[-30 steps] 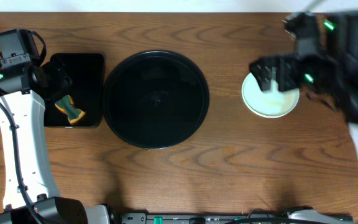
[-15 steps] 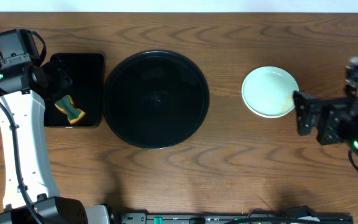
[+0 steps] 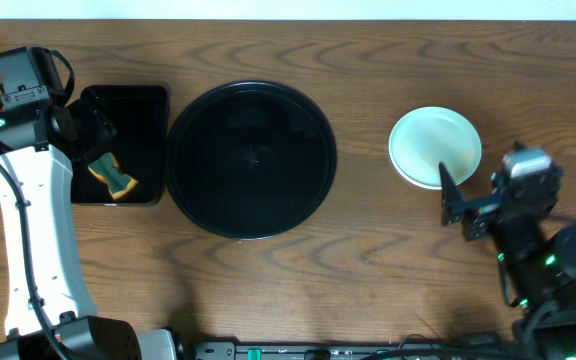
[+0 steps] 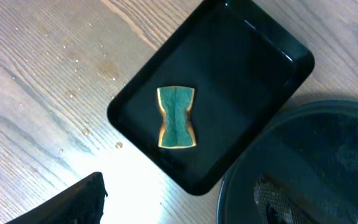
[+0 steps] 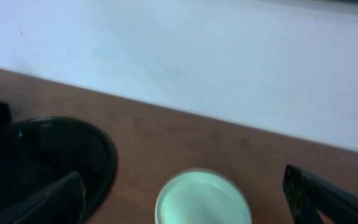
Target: Clean dirty plates on tray and stack at the side
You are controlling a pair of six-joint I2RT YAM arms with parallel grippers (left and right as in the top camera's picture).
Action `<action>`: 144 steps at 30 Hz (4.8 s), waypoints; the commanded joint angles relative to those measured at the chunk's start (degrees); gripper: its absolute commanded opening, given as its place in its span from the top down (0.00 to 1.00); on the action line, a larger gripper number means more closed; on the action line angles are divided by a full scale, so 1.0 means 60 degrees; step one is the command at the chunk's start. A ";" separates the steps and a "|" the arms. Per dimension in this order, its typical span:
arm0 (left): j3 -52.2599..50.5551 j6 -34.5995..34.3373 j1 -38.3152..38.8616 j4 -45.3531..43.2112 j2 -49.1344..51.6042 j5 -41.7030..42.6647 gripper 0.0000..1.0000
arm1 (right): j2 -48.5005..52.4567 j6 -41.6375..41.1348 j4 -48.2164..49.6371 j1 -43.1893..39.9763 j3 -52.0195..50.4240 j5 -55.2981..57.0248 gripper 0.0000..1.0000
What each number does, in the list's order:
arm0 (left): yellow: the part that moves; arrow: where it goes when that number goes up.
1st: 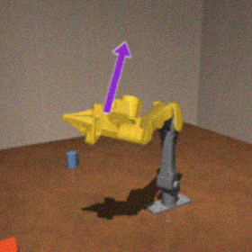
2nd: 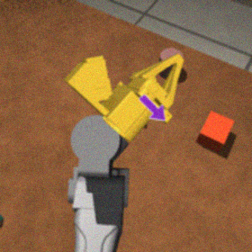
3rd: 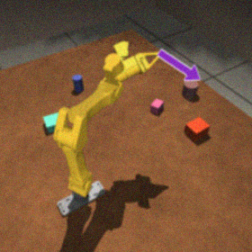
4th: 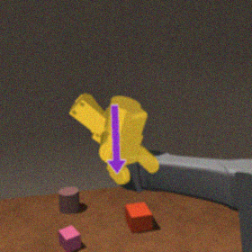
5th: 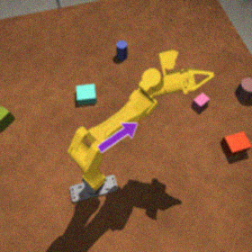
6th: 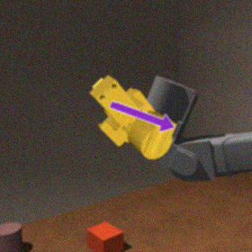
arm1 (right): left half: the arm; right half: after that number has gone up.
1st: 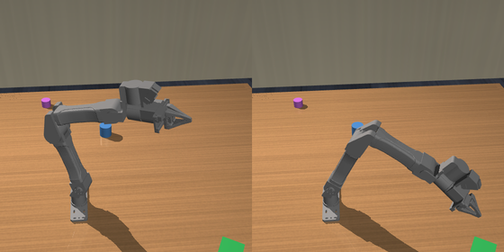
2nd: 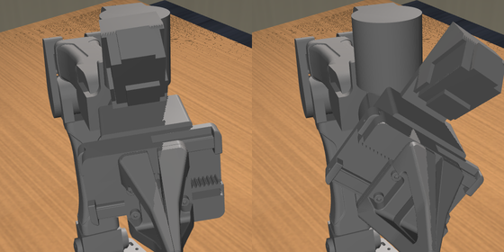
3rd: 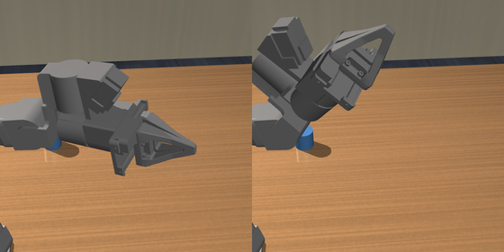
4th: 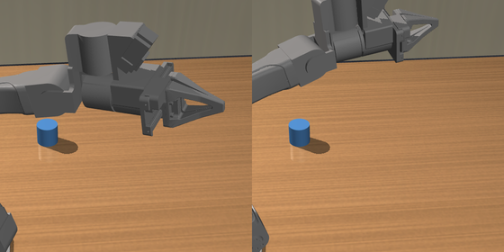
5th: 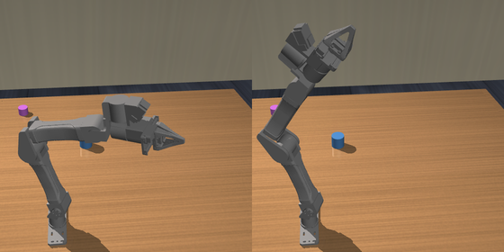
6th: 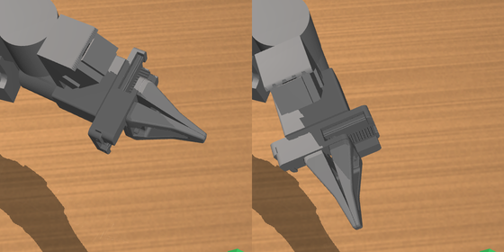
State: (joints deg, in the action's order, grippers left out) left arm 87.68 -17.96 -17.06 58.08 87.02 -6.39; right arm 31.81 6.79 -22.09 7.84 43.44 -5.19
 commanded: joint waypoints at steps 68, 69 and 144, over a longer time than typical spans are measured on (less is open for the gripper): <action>-0.2739 0.0750 0.0965 -0.3286 -0.3493 -0.0302 0.22 | -0.4863 -0.1483 0.3016 -0.0299 -0.7187 0.0284 0.01; -0.3289 0.0812 0.1137 -0.3778 -0.3945 -0.0299 0.22 | -0.4863 -0.1483 0.3016 -0.0299 -0.7187 0.0284 0.01; -1.4575 0.3027 0.2277 -0.9049 -1.4455 0.0313 0.22 | -0.4863 -0.1483 0.3016 -0.0299 -0.7187 0.0284 0.01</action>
State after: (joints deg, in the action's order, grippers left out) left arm 1.48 -0.99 -3.64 1.67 0.62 -4.64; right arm 3.14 -1.28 -3.75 6.66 0.40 -4.01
